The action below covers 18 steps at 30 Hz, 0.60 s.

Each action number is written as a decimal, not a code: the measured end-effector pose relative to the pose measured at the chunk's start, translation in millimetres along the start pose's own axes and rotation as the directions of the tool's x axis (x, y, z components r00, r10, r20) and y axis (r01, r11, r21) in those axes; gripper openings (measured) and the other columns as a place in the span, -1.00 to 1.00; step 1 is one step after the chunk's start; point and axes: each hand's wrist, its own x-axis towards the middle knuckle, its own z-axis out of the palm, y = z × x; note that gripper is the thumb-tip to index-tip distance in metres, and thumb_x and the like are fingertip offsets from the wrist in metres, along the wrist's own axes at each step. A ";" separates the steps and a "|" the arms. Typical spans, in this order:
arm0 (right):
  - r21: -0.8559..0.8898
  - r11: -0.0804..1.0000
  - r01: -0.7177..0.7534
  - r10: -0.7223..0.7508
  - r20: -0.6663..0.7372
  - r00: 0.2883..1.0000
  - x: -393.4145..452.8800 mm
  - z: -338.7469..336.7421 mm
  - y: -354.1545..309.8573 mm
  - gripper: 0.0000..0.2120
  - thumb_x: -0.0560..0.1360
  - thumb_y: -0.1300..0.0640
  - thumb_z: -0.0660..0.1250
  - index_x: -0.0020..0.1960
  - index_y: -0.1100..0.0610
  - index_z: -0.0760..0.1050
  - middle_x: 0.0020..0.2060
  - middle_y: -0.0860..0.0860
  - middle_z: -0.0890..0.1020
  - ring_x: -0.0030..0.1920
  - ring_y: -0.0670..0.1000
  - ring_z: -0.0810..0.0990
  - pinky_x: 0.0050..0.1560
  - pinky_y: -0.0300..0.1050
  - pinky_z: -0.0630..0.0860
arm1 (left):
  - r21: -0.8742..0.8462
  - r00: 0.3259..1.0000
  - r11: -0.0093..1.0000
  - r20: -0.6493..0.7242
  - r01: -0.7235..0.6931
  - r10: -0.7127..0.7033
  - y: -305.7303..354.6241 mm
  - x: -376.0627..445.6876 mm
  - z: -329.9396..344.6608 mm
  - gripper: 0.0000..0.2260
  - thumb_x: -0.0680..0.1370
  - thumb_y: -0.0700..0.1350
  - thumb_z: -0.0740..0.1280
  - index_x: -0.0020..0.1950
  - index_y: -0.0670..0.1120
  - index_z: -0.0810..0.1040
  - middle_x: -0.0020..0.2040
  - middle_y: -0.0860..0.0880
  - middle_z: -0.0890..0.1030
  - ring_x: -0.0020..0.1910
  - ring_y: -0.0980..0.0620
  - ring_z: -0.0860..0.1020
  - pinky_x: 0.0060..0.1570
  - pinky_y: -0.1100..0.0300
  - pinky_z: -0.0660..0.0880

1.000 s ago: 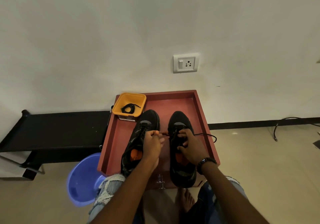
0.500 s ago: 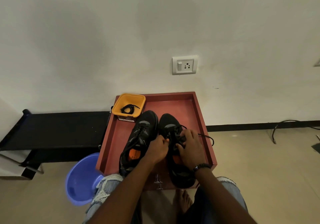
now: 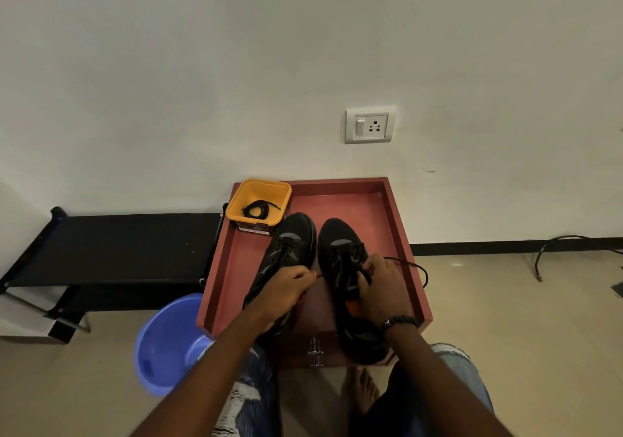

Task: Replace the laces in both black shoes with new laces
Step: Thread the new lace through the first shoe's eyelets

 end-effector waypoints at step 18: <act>0.255 0.966 -0.040 0.014 0.104 0.994 1.0 -30.5 -6.8 -0.76 0.53 0.22 0.40 0.07 0.01 0.39 -0.13 -0.02 0.55 -0.19 -0.11 0.52 -0.27 -0.48 0.40 | -0.722 0.998 0.688 -0.056 -0.068 0.040 26.3 -19.9 -5.8 -0.80 0.65 -0.13 0.17 0.07 -0.13 0.58 0.16 -0.11 0.66 0.30 -0.07 0.55 0.22 0.02 0.44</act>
